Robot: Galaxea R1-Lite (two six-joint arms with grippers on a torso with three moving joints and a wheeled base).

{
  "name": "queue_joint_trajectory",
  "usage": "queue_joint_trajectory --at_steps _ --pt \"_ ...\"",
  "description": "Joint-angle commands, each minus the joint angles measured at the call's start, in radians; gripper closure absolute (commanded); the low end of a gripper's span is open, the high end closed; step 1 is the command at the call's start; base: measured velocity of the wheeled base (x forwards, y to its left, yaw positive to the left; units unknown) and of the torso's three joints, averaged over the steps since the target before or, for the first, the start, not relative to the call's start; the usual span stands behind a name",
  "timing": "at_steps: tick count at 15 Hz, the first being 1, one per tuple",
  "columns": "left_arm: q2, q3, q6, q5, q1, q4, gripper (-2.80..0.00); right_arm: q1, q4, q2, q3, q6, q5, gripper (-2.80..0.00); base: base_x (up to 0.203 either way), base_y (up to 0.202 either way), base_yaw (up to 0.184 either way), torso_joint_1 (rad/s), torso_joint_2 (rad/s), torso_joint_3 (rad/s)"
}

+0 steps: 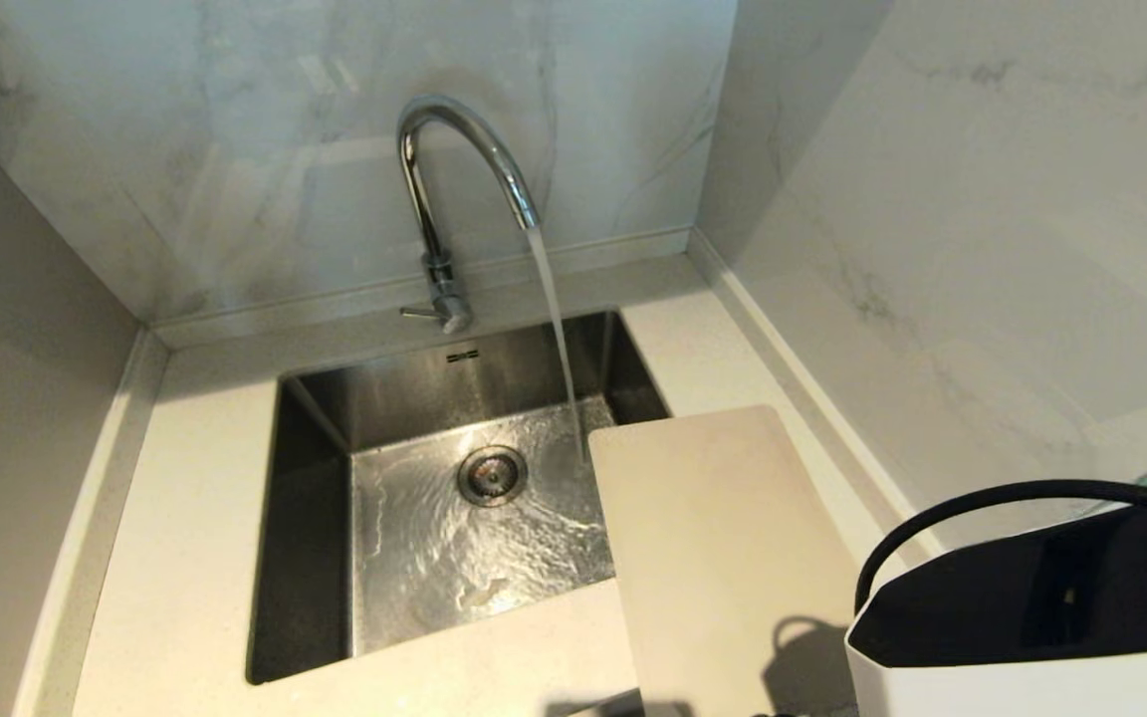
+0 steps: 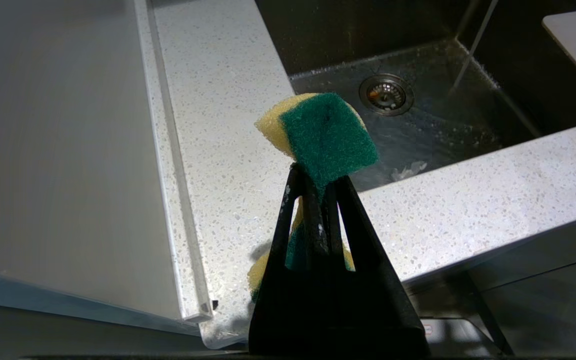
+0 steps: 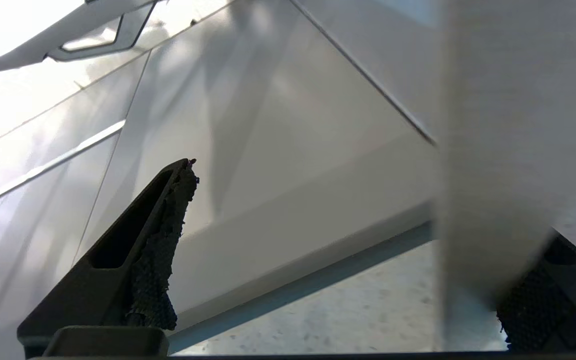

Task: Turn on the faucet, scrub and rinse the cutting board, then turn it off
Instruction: Pick up the cutting board

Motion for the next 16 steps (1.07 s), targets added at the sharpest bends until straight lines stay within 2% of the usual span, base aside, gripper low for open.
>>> queue_joint_trajectory --at_steps 1,7,8,9,16 --pt "0.0 0.0 -0.001 0.001 -0.001 0.0 0.0 0.001 -0.005 0.023 0.001 -0.004 -0.006 -2.8 0.0 0.0 0.0 0.0 0.0 0.0" --pt "0.001 0.0 -0.001 0.001 -0.001 0.0 0.0 0.002 -0.005 0.028 0.006 -0.004 -0.016 -2.8 0.0 0.0 0.0 0.0 0.0 0.0" --pt "0.0 0.0 -0.001 0.001 -0.001 0.0 0.0 0.002 -0.005 0.032 0.01 -0.006 -0.02 -2.58 0.0 0.0 0.0 0.0 0.0 0.0" --pt "0.001 0.0 -0.001 0.001 -0.001 0.0 0.0 0.002 -0.005 0.032 0.014 -0.011 -0.021 0.0 0.0 0.0 0.0 0.0 0.0 0.0" --pt "0.001 0.0 -0.001 0.001 -0.001 0.0 0.0 0.002 -0.007 0.043 0.015 -0.006 -0.016 0.0 0.0 0.0 0.0 0.0 0.0 0.0"
